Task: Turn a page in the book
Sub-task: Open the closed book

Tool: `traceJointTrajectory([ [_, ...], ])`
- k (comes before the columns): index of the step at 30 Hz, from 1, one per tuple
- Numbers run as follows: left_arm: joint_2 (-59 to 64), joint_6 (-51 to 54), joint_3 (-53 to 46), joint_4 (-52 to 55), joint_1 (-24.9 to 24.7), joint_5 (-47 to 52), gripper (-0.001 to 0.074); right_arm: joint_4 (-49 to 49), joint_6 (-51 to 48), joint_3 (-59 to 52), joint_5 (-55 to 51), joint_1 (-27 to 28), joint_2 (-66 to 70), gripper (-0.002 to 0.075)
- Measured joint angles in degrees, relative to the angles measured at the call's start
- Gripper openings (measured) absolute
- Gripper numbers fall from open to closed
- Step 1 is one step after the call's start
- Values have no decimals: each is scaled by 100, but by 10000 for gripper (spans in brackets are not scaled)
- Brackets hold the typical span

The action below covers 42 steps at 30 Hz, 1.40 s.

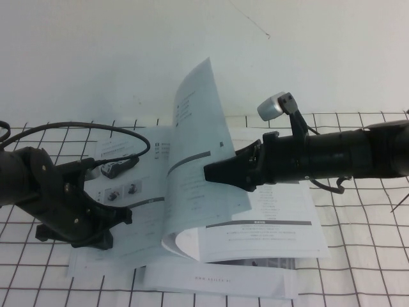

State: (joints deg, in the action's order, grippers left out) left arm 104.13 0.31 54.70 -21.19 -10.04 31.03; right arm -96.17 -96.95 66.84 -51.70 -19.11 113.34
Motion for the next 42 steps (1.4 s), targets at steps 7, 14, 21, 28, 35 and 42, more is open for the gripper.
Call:
traceJointTrajectory([
  [7,0,0,0,0,0,0,-3,98,1,57,-657,1,8,418],
  [14,0,8,0,0,0,0,-3,487,20,481,-1173,-12,8,417],
  [21,-30,8,118,25,0,166,-3,598,42,618,-1257,-81,8,417],
  [28,-351,12,437,101,0,256,-3,660,46,622,-1278,-257,204,417],
  [35,-1261,-125,929,131,0,715,-2,675,55,622,-1216,-385,383,417],
  [42,-2340,-193,1103,154,0,891,-2,681,55,622,-1150,-545,400,417],
])
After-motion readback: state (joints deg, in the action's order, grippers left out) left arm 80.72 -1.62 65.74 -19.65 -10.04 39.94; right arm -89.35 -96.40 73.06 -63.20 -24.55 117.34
